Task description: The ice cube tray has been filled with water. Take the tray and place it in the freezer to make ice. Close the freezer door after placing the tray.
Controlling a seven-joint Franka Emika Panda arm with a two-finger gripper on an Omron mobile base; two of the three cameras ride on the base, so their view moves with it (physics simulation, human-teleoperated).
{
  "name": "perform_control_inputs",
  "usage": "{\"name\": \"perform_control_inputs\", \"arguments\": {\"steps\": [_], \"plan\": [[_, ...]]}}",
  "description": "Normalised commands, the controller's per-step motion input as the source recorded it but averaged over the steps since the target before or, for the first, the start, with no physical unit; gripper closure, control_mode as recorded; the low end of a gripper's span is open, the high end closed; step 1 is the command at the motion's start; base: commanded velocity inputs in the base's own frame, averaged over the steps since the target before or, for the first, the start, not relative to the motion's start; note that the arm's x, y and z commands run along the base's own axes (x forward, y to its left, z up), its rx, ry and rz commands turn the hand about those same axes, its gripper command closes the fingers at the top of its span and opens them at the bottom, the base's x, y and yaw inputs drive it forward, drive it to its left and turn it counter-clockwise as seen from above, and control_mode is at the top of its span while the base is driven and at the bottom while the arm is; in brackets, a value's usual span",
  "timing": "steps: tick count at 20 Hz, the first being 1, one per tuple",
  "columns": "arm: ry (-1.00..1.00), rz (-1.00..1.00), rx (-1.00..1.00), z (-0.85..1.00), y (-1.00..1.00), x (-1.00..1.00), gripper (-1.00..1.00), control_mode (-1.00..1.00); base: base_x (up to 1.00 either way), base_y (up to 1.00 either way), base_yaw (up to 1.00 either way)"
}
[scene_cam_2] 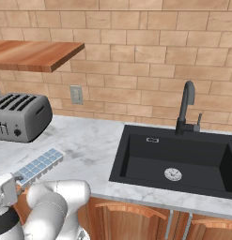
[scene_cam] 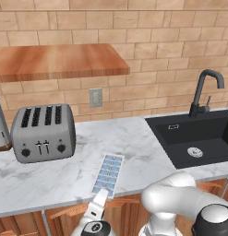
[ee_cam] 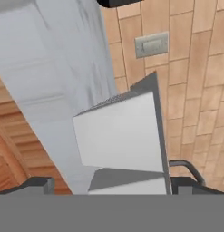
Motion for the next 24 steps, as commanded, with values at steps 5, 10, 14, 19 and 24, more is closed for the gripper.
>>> {"name": "perform_control_inputs", "arguments": {"steps": [5, 10, 14, 19, 24], "plan": [[0.00, 0.00, 0.00, 0.00, -0.21, 0.00, -1.00, -1.00, 0.00, 0.00, 0.00], [0.00, 0.08, 0.00, 0.00, -0.01, 0.13, -1.00, -1.00, 0.00, 0.00, 0.00], [0.00, 0.17, 0.00, 0.00, 0.00, 0.14, -1.00, -1.00, 0.00, 0.00, 0.00], [0.00, 0.13, 0.00, 0.00, 0.00, 0.09, 1.00, -1.00, 0.00, 0.00, 0.00], [-0.04, 0.04, 0.00, 0.00, 0.00, -0.01, 1.00, -1.00, 0.00, 0.00, 0.00]]}}
